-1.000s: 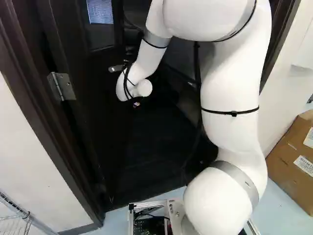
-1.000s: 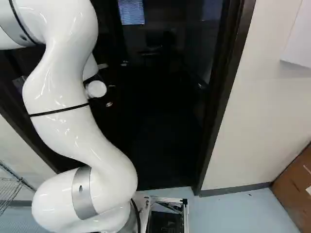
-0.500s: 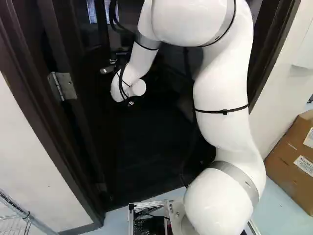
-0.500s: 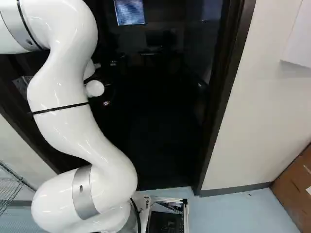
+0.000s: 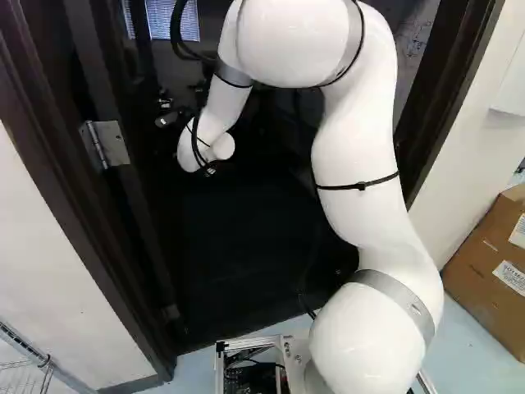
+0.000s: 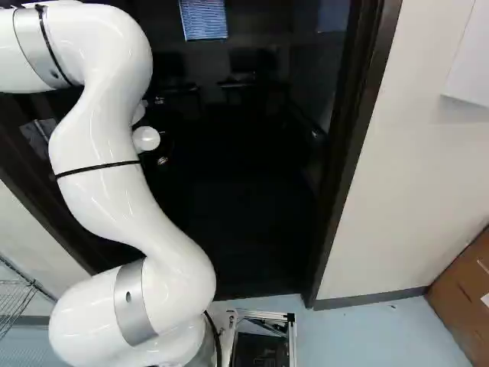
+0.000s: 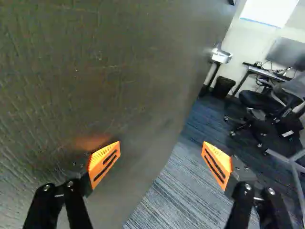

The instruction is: Open the door and move inside

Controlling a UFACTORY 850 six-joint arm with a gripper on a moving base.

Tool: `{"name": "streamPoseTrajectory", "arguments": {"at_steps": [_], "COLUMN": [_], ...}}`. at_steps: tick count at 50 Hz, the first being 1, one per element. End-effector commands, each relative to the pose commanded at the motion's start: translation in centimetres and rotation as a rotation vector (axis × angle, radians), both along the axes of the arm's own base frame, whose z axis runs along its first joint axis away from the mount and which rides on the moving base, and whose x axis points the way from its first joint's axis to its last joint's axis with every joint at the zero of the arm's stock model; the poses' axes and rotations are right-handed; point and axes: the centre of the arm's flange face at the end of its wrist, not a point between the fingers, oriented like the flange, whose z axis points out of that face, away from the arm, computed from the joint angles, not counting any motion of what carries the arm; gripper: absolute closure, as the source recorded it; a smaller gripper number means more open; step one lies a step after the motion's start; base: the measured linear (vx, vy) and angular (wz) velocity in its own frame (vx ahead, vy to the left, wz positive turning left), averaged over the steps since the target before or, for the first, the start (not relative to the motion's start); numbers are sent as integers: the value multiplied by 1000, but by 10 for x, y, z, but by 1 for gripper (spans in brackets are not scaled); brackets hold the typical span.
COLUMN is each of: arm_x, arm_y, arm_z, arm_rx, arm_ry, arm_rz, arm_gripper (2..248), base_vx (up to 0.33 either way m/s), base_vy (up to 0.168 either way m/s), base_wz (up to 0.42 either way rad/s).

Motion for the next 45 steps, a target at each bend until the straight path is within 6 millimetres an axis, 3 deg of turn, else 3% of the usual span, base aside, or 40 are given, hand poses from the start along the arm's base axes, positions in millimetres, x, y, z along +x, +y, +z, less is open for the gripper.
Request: {"name": "streamPoseTrajectory", "arguments": {"at_steps": [45], "arm_x": [12], "arm_y": [44], "arm_z": [-5], "arm_rx": [12], "arm_ry": [-22], "arm_rz": [50], "arm_gripper": [3], "base_vx": [0], "base_vy": [0], "base_wz": [0]}}
